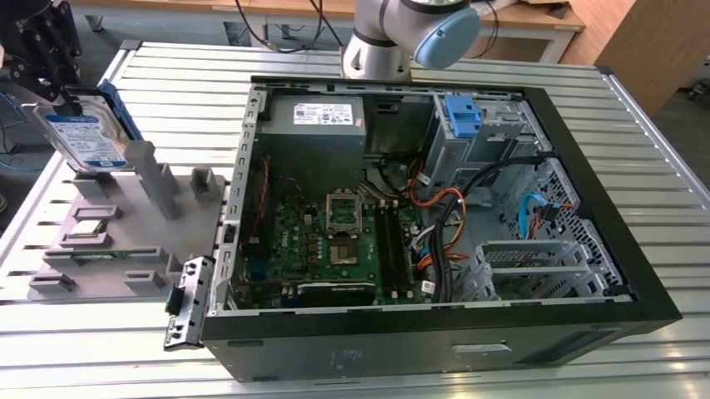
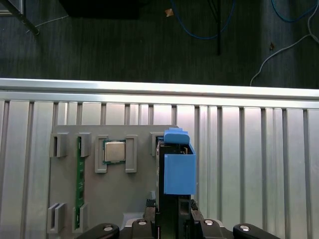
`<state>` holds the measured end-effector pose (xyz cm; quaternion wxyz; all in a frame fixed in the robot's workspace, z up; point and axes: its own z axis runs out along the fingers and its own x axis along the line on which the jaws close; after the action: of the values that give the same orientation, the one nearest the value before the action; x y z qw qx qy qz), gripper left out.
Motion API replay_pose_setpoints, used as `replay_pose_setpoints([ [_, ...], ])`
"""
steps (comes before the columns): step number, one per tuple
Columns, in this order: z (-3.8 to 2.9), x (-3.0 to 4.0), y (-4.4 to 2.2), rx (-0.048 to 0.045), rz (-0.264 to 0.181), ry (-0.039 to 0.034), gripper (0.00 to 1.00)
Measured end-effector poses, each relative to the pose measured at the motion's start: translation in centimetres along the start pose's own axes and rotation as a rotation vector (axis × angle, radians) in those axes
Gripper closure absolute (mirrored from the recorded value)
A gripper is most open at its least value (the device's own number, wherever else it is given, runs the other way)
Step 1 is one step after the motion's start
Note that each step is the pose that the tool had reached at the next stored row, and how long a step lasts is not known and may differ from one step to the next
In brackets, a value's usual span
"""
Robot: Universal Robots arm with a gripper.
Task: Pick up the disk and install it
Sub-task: 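Pick up the disk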
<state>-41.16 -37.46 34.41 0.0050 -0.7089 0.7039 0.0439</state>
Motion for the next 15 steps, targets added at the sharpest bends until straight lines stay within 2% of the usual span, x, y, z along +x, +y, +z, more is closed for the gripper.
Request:
replay_pose_setpoints([
  [7,-0.19,-0.02,0.01,-0.0002,0.000,0.0001,0.65],
  [15,-1.52,-0.11,0.09,0.0000,-0.001,0.0000,0.65],
])
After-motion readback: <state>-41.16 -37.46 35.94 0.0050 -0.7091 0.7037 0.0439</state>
